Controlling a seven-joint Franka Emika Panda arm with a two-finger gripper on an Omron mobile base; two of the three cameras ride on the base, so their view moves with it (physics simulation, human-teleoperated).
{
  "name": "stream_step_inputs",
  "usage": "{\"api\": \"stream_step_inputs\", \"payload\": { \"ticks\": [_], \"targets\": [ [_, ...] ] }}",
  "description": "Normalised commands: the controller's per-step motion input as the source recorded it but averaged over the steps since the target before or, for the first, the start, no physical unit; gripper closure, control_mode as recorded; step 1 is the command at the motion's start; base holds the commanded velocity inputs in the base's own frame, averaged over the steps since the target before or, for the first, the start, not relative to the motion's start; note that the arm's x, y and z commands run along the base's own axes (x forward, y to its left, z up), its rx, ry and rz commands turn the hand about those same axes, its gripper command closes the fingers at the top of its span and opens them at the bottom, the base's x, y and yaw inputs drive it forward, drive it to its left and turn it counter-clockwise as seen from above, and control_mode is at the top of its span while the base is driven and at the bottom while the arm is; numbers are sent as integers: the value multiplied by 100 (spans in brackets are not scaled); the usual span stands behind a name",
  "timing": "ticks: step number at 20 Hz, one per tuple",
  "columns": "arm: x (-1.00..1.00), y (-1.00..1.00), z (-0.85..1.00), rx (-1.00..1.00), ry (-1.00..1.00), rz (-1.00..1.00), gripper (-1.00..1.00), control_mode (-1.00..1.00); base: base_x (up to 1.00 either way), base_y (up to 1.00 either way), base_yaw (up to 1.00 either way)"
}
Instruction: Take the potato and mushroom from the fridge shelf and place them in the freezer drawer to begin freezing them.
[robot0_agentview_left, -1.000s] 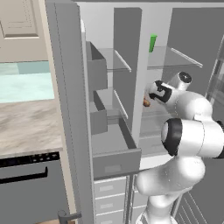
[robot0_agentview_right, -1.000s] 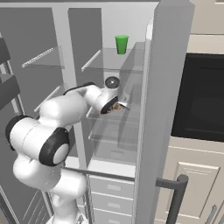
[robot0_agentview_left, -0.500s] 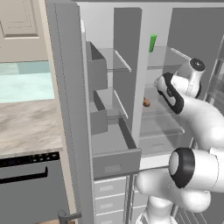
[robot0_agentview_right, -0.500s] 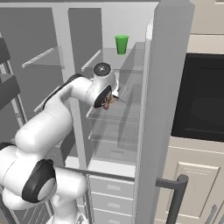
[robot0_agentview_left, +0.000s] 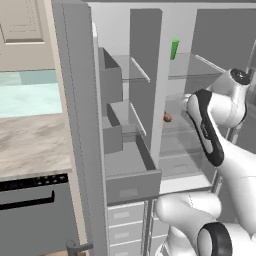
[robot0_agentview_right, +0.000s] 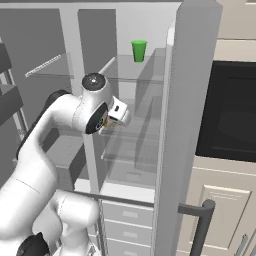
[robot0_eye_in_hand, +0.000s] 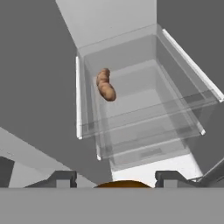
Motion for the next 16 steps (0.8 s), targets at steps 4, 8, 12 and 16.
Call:
{"api": "stream_step_inputs", "payload": {
  "ticks": [4, 8, 12, 16],
  "targets": [
    [-100, 89, -10, -1, 12, 9, 100, -100, 0, 0, 0],
    [-61, 100, -8, -5, 23, 6, 100, -100, 0, 0, 0],
    [-6, 100, -7, -7, 28, 6, 100, -100, 0, 0, 0],
    [5, 81, -25, -7, 25, 8, 100, -100, 0, 0, 0]
  ]
}}
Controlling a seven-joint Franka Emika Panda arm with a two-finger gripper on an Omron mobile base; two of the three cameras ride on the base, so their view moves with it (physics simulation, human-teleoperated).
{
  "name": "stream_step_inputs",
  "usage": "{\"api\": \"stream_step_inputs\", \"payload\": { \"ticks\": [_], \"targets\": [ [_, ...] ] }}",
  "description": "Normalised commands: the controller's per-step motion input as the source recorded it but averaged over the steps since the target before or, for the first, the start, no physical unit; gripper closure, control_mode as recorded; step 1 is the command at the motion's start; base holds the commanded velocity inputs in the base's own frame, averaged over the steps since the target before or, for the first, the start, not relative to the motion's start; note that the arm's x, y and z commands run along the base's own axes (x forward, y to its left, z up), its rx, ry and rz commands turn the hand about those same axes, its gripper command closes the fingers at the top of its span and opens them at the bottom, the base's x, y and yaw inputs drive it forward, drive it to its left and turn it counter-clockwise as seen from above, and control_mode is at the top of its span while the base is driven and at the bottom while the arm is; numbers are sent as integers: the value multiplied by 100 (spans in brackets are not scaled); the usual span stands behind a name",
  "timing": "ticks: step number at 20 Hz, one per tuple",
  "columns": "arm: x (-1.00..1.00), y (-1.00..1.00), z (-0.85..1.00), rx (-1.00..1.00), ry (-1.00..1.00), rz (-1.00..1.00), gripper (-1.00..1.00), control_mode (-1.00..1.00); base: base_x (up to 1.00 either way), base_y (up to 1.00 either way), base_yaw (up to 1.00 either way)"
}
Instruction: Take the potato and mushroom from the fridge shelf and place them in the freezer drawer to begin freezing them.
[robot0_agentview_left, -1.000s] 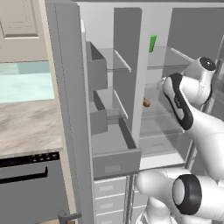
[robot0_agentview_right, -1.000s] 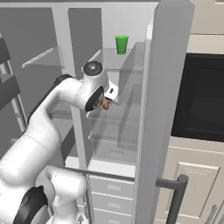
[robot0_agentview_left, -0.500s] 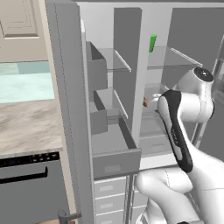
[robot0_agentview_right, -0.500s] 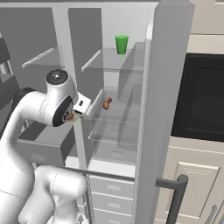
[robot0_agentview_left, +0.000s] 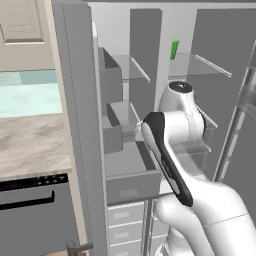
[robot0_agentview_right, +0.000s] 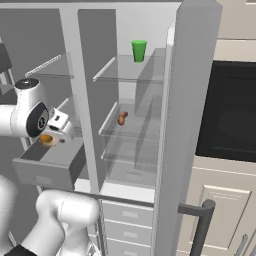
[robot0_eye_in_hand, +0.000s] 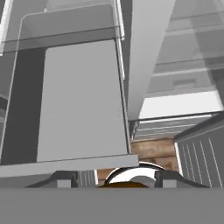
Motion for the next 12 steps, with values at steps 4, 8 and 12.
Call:
{"api": "stream_step_inputs", "payload": {
  "ticks": [4, 8, 12],
  "targets": [
    [29, 15, -42, 0, 18, 18, 100, -100, 0, 0, 0],
    [32, 0, -52, 0, 11, 23, 100, -100, 0, 0, 0],
    [35, 5, -51, 0, 9, 19, 100, -100, 0, 0, 0]
  ]
}}
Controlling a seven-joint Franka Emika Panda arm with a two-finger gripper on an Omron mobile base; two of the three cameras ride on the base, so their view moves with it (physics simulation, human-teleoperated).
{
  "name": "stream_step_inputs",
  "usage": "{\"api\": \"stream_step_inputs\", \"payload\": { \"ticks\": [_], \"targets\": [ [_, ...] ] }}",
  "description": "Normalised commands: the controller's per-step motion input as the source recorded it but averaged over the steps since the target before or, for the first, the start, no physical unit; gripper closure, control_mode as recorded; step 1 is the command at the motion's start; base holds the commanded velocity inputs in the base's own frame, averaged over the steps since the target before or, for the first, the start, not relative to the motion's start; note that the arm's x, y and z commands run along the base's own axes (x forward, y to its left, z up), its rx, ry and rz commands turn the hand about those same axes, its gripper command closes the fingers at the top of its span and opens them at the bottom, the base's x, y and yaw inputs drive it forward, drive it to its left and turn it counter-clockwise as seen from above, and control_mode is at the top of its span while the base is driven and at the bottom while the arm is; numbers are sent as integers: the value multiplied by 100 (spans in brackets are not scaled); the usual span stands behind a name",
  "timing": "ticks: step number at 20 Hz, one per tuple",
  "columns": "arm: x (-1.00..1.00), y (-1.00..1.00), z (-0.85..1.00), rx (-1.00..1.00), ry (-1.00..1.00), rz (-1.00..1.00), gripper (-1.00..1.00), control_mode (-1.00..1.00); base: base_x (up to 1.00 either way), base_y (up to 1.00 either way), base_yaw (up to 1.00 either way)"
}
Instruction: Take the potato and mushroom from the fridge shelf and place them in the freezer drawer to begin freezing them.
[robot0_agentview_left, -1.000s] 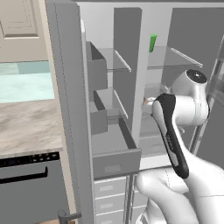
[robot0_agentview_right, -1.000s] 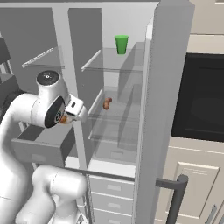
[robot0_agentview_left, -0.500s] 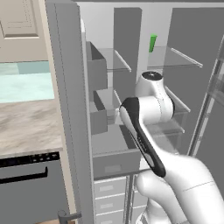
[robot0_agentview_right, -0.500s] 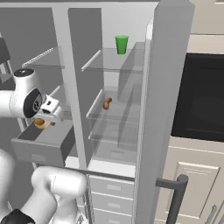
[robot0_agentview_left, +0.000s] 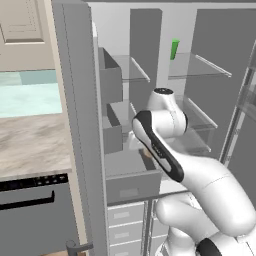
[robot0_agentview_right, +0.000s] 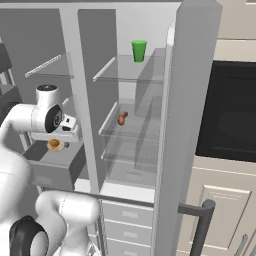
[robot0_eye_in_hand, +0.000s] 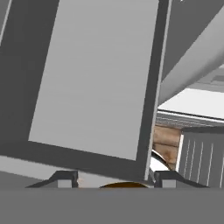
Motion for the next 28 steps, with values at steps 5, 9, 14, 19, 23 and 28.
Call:
{"api": "stream_step_inputs", "payload": {
  "ticks": [5, 9, 14, 19, 23, 28],
  "targets": [
    [43, 21, -55, 0, 6, 15, 100, -100, 0, 0, 0],
    [44, 15, -55, 0, 6, 14, 100, -100, 0, 0, 0],
    [36, 12, -49, 0, 8, 13, 100, -100, 0, 0, 0],
    [12, 11, -44, 0, 9, 12, 100, -100, 0, 0, 0],
    [0, 20, -38, 0, 9, 8, 100, -100, 0, 0, 0],
    [-18, 19, -44, 0, 4, 7, 100, -100, 0, 0, 0]
  ]
}}
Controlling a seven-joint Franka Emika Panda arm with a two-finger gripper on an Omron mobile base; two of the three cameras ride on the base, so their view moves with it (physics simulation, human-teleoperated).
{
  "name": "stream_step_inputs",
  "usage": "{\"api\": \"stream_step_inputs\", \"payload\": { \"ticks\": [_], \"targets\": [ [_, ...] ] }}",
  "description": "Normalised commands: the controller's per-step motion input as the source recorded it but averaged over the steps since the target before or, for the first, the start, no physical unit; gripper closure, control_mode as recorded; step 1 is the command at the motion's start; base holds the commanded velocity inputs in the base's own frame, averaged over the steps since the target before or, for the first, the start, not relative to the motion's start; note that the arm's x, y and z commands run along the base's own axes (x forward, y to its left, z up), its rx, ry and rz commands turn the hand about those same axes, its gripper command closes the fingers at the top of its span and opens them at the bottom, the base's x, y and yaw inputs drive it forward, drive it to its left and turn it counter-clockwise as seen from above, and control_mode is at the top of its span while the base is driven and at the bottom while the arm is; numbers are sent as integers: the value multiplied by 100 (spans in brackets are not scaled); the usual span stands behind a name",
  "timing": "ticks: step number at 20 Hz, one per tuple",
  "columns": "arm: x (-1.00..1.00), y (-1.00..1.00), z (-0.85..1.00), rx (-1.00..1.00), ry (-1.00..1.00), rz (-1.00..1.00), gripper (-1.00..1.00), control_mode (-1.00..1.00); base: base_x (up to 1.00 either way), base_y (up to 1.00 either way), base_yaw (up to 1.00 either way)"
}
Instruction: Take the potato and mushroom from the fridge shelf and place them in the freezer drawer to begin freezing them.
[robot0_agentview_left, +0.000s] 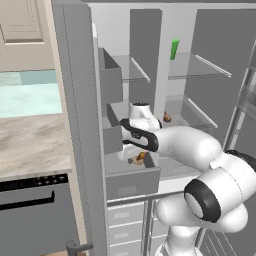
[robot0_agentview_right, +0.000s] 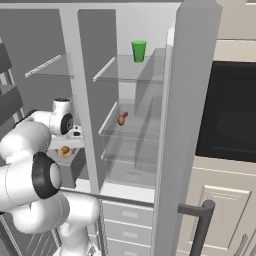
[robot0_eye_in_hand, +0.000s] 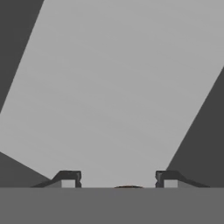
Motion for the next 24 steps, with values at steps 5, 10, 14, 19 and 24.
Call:
{"api": "stream_step_inputs", "payload": {
  "ticks": [5, 10, 14, 19, 24],
  "targets": [
    [-77, 13, -44, 0, 0, 6, 100, -100, 0, 0, 0],
    [-50, 11, -33, 0, 2, 5, 100, -100, 0, 0, 0],
    [4, 36, -3, 0, 11, 1, 100, -100, 0, 0, 0],
    [8, 52, 0, 0, 15, 0, 100, -100, 0, 0, 0],
    [0, 34, -12, 0, 16, 1, 100, -100, 0, 0, 0]
  ]
}}
